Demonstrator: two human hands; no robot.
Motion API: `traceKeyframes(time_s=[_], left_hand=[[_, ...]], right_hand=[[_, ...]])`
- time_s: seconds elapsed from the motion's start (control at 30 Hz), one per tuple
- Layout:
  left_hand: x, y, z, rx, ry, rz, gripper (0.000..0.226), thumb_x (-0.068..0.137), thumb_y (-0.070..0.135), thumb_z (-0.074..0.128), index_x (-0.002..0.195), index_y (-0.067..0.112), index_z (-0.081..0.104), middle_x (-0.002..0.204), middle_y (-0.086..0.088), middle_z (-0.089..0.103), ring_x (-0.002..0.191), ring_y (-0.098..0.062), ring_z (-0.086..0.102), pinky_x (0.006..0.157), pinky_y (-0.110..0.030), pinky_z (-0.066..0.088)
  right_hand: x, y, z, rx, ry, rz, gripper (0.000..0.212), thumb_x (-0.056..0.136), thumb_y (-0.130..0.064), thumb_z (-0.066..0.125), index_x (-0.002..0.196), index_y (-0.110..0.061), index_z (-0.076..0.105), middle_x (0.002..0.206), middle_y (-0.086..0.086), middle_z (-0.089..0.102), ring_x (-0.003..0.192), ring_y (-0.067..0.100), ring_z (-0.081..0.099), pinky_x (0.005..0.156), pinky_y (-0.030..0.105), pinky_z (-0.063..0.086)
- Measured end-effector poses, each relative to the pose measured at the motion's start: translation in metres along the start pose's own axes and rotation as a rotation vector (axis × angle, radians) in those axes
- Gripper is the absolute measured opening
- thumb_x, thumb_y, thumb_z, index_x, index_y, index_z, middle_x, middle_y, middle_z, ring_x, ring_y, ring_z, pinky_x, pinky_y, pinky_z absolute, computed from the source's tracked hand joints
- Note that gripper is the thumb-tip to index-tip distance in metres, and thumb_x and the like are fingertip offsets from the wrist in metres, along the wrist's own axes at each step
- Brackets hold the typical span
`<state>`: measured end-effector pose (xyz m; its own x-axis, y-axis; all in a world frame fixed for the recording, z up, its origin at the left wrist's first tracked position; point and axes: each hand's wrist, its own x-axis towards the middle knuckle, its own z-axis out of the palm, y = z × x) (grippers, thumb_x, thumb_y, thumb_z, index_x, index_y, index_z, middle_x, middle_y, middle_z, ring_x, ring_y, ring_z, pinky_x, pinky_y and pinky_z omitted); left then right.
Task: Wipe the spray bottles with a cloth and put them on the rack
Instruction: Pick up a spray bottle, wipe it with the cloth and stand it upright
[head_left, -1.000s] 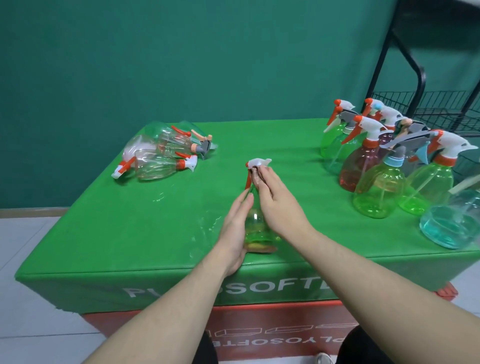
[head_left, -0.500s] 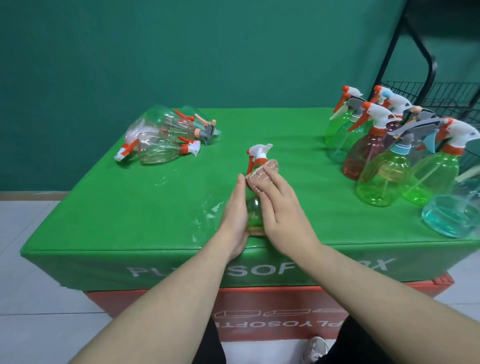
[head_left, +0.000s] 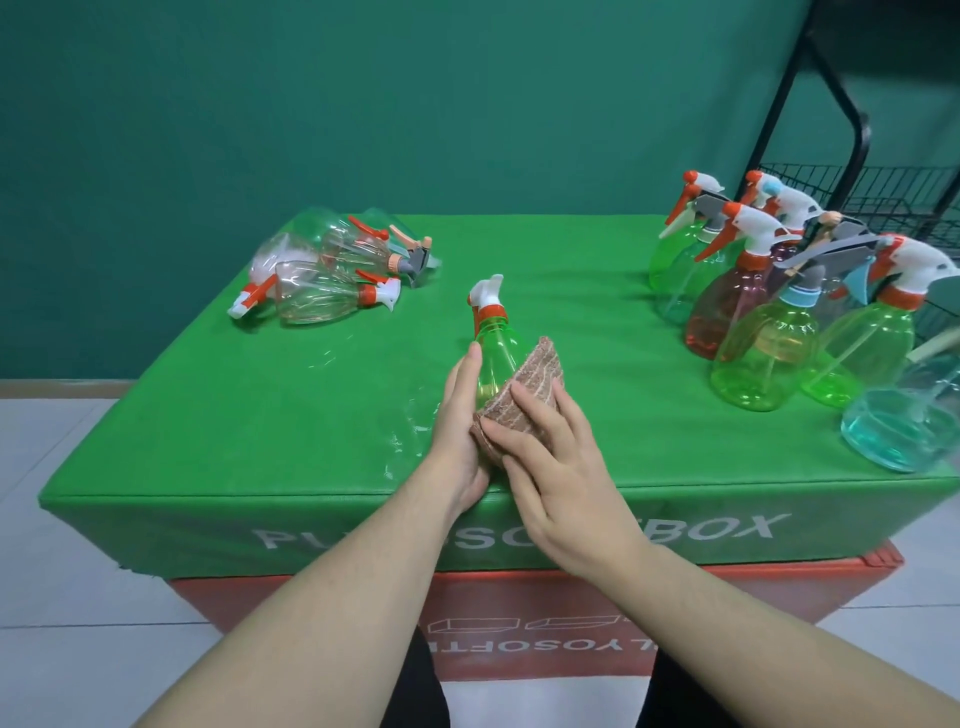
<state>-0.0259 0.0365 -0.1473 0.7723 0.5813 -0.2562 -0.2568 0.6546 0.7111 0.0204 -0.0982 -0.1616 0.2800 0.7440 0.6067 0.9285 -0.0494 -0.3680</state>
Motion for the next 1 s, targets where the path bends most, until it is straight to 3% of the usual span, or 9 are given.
traceKeyframes(time_s=[0.13,0.23,0.43,0.5,0.6,0.77,0.87,0.93,1.0], left_hand=[[-0.008,0.005,0.005,0.008,-0.031,-0.006,0.093,0.076,0.07,0.076,0.143,0.008,0.056,0.129,-0.025,0.068,0.117,-0.036,0.069,0.09,-0.044,0.061],[-0.007,0.005,0.003,0.105,-0.106,-0.033,0.077,0.093,0.069,0.05,0.132,0.004,0.067,0.127,-0.02,0.07,0.117,-0.029,0.069,0.101,-0.039,0.056],[-0.009,0.002,0.008,0.182,-0.064,0.04,0.092,0.077,0.072,0.075,0.147,0.017,0.052,0.139,-0.017,0.064,0.128,-0.031,0.063,0.094,-0.042,0.059],[-0.005,0.0,0.006,0.232,-0.039,0.078,0.075,0.087,0.066,0.065,0.147,0.024,0.053,0.14,-0.009,0.065,0.128,-0.025,0.064,0.088,-0.039,0.06],[-0.003,0.001,0.006,0.245,-0.039,0.076,0.05,0.103,0.054,0.047,0.145,0.029,0.055,0.139,-0.002,0.066,0.125,-0.02,0.065,0.079,-0.033,0.061],[-0.014,0.007,0.012,0.214,-0.079,0.062,0.041,0.109,0.043,0.034,0.137,0.031,0.063,0.131,0.004,0.071,0.12,-0.016,0.068,0.08,-0.033,0.058],[-0.015,0.009,0.013,0.226,-0.068,0.068,0.039,0.108,0.043,0.034,0.124,0.034,0.067,0.118,0.006,0.076,0.107,-0.02,0.072,0.071,-0.038,0.059],[-0.015,0.009,0.013,0.209,-0.067,0.046,0.04,0.107,0.044,0.032,0.11,0.032,0.07,0.1,0.006,0.078,0.089,-0.019,0.073,0.058,-0.037,0.058],[-0.016,0.009,0.013,0.202,-0.061,0.037,0.042,0.108,0.042,0.03,0.107,0.03,0.071,0.096,0.004,0.079,0.08,-0.018,0.075,0.055,-0.039,0.059]], right_hand=[[0.009,-0.001,-0.001,-0.049,0.087,-0.01,0.03,0.099,-0.03,0.054,0.125,-0.027,0.067,0.149,0.0,0.046,0.142,0.04,0.033,0.111,0.061,0.038],[0.02,-0.001,-0.006,-0.11,0.112,-0.041,0.031,0.094,-0.028,0.059,0.125,-0.027,0.063,0.14,0.001,0.05,0.132,0.042,0.041,0.11,0.057,0.039],[0.041,-0.006,-0.025,-0.146,0.048,0.003,0.049,0.087,-0.032,0.054,0.134,-0.018,0.059,0.139,0.003,0.051,0.126,0.035,0.041,0.113,0.045,0.036],[0.048,-0.007,-0.027,-0.145,-0.013,0.064,0.052,0.09,-0.035,0.047,0.139,-0.019,0.056,0.15,0.003,0.045,0.135,0.034,0.037,0.117,0.045,0.032],[0.056,-0.008,-0.026,-0.116,-0.131,0.12,0.055,0.094,-0.036,0.042,0.146,-0.021,0.05,0.167,0.005,0.023,0.153,0.034,0.016,0.126,0.046,0.017],[0.069,-0.01,-0.026,-0.092,-0.207,0.163,0.064,0.09,-0.037,0.042,0.153,-0.025,0.04,0.17,0.009,0.007,0.156,0.033,0.006,0.125,0.052,0.015],[0.081,-0.015,-0.029,-0.028,-0.209,0.189,0.081,0.083,-0.04,0.044,0.159,-0.022,0.024,0.168,0.007,0.019,0.155,0.027,0.015,0.124,0.049,0.02],[0.09,-0.017,-0.031,0.047,-0.196,0.236,0.085,0.082,-0.034,0.055,0.159,-0.012,0.024,0.165,0.008,0.028,0.153,0.023,0.023,0.123,0.044,0.023],[0.096,-0.019,-0.031,0.056,-0.203,0.271,0.083,0.083,-0.031,0.061,0.157,-0.009,0.03,0.167,0.009,0.022,0.153,0.019,0.021,0.125,0.038,0.021]])
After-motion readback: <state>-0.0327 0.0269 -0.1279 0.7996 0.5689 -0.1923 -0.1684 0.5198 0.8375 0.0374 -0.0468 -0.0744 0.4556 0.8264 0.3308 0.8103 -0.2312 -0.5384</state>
